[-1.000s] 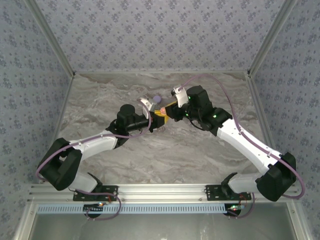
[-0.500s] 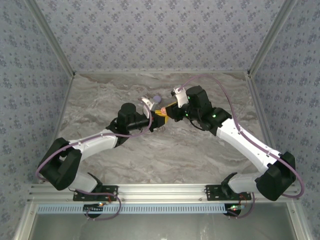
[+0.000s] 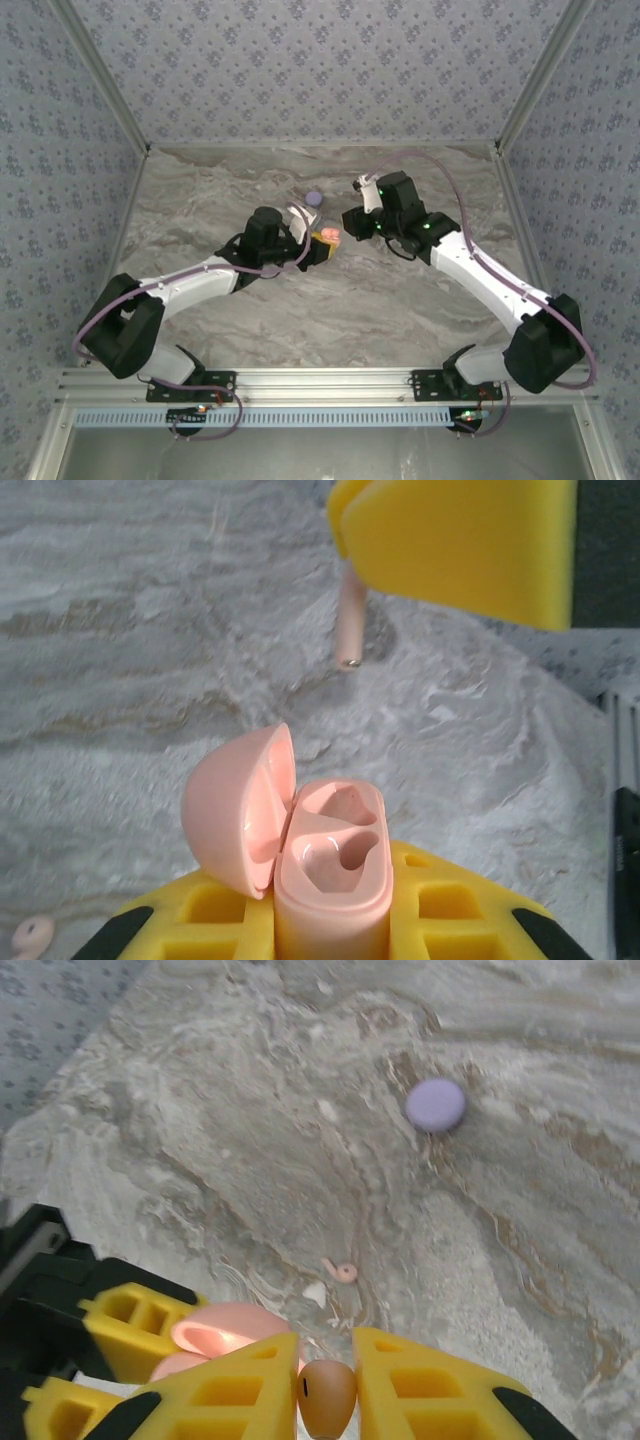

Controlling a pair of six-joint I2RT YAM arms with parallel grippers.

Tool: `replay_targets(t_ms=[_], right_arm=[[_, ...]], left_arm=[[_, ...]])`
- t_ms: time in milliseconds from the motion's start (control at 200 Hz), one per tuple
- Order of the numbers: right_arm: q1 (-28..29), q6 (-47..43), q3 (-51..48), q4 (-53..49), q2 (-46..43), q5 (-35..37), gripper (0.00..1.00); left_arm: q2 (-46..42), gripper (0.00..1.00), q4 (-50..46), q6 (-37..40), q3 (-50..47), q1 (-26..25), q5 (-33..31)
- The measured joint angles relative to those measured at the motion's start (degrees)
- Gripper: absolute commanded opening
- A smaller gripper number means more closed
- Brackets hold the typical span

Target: Insert the wireless bluetooth earbuds into the charging case

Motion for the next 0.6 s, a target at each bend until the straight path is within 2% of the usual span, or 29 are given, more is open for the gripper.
replay_targets(t_ms=[265, 600], right_arm=[[-2.5, 2.2, -3.9, -0.5, 7.3, -0.2, 0.22], [-3.3, 3.0, -4.3, -1.8, 21.6, -1.8, 0.21]], left_arm=[[0.0, 0.0, -6.2, 0.4, 0.0, 0.0, -7.8], [-1.0, 0.0, -9.0, 0.4, 0.0, 0.0, -11.3]])
